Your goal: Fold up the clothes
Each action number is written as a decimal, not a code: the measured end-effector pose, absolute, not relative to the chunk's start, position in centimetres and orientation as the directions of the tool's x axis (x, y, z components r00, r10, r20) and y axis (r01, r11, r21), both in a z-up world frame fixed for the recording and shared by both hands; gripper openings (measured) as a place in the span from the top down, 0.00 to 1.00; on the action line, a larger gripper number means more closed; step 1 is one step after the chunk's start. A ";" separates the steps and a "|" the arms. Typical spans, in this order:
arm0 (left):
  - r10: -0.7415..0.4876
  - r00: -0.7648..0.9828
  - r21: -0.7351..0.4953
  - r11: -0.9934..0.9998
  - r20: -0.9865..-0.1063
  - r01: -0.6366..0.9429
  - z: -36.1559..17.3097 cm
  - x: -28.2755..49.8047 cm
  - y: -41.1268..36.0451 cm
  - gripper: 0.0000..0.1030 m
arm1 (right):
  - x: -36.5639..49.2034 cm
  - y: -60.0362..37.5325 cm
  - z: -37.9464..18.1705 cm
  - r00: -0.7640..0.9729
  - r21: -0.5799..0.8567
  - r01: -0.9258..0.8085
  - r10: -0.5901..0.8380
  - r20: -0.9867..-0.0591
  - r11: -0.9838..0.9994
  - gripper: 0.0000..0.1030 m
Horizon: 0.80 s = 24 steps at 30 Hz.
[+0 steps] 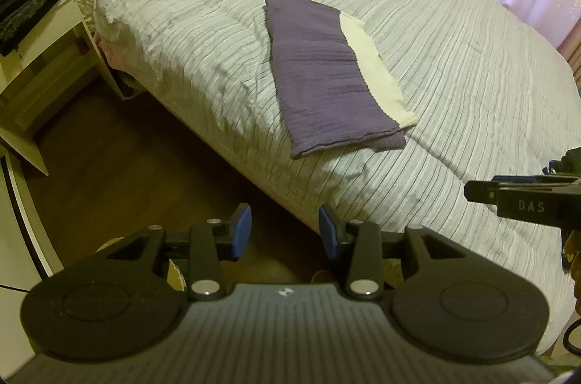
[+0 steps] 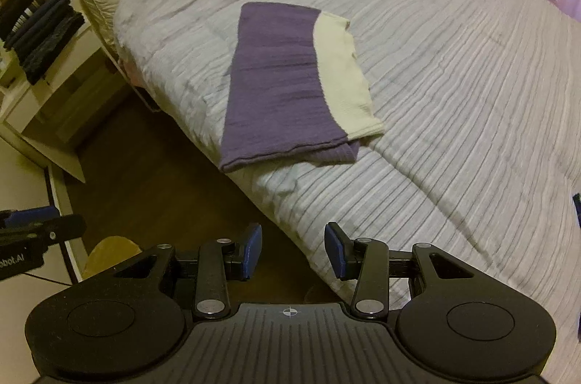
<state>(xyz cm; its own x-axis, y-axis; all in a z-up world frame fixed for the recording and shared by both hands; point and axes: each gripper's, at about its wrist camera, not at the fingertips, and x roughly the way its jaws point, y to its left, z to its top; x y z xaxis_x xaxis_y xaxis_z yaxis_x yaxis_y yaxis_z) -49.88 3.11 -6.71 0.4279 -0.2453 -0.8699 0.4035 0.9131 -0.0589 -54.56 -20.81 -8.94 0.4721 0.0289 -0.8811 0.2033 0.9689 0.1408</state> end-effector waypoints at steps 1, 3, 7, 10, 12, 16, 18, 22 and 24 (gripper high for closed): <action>-0.245 0.431 -0.059 0.915 -0.868 0.400 -6.6 -50.0 3.4 0.64 | -54.6 -20.4 -8.8 0.477 0.137 0.196 0.028 -0.878 0.971 0.59; -0.244 0.437 -0.060 0.918 -0.866 0.393 -6.5 -50.1 3.8 0.64 | -54.6 -19.8 -8.5 0.488 0.131 0.179 0.027 -0.872 0.975 0.59; -0.246 0.438 -0.065 0.919 -0.865 0.388 -6.5 -50.3 4.4 0.64 | -54.8 -18.9 -8.4 0.500 0.126 0.161 0.029 -0.866 0.979 0.59; -0.249 0.429 -0.070 0.918 -0.868 0.390 -6.7 -50.4 4.4 0.64 | -55.0 -18.5 -8.5 0.498 0.123 0.156 0.030 -0.867 0.980 0.59; -0.250 0.425 -0.073 0.917 -0.870 0.392 -6.8 -50.2 4.3 0.64 | -54.9 -18.6 -8.6 0.494 0.125 0.156 0.032 -0.869 0.980 0.59; -0.261 0.418 -0.086 0.916 -0.870 0.392 -7.0 -49.4 3.7 0.63 | -54.4 -18.9 -8.8 0.490 0.120 0.155 0.029 -0.871 0.981 0.59; -0.271 0.412 -0.097 0.913 -0.870 0.396 -7.3 -48.9 3.1 0.63 | -54.1 -19.3 -8.9 0.487 0.114 0.156 0.024 -0.873 0.981 0.59; -0.291 0.388 -0.119 0.904 -0.874 0.411 -8.3 -47.5 1.4 0.63 | -53.0 -20.8 -9.7 0.473 0.114 0.171 0.020 -0.881 0.979 0.59; -0.304 0.373 -0.136 0.900 -0.877 0.413 -9.0 -46.4 0.5 0.63 | -52.3 -21.8 -10.2 0.464 0.117 0.182 0.020 -0.886 0.976 0.59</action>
